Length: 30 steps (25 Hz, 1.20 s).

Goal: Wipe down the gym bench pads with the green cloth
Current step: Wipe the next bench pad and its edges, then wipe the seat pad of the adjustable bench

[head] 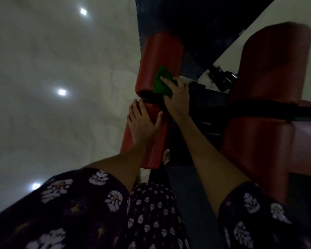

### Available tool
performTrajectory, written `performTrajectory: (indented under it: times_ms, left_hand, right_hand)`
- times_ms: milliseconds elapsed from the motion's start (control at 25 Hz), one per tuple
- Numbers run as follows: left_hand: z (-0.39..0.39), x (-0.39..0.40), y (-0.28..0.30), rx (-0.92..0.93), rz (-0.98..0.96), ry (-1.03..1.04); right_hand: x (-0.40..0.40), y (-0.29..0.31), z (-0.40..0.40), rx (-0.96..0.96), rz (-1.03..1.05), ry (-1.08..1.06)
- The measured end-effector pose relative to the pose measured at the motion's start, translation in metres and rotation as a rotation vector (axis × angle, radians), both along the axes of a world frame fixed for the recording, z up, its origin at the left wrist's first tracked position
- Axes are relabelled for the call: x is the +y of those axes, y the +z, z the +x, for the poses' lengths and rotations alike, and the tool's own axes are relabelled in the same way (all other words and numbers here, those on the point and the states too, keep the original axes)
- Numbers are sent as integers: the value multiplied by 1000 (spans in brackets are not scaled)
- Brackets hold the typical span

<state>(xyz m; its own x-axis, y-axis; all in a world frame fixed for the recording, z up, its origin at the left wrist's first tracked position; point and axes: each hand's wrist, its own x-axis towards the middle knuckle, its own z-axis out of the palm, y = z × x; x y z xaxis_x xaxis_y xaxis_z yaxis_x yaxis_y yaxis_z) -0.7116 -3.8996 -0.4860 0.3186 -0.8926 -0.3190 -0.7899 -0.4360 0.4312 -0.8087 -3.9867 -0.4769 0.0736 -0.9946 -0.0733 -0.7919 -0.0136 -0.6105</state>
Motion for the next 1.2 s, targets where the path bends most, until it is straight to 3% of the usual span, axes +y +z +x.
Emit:
performTrajectory:
  times_ms: [120,240,400,560,640,800,1200]
  left_hand:
    - [4,-1,16,91,41,3]
    - [28,-2,31,217,115,-124]
    - [58,1,34,282,102,-323]
    - [61,37,119,432,-2,-551]
    - [54,47,145,389,11,-664]
    - [24,60,187,226,66,-838]
    - [-104,156,253,356,41,-1191]
  right_hand:
    - [6,28,-1,-115,201,-71]
    - [34,66,-4,-152,372,-177]
    - [88,117,-7,-156,340,-299]
    - [140,168,-21,-230,266,-408]
    - [167,188,-35,-255,233,-440]
    - [220,220,-60,-290,126,-534]
    - [398,286,-141,-177,10,-917]
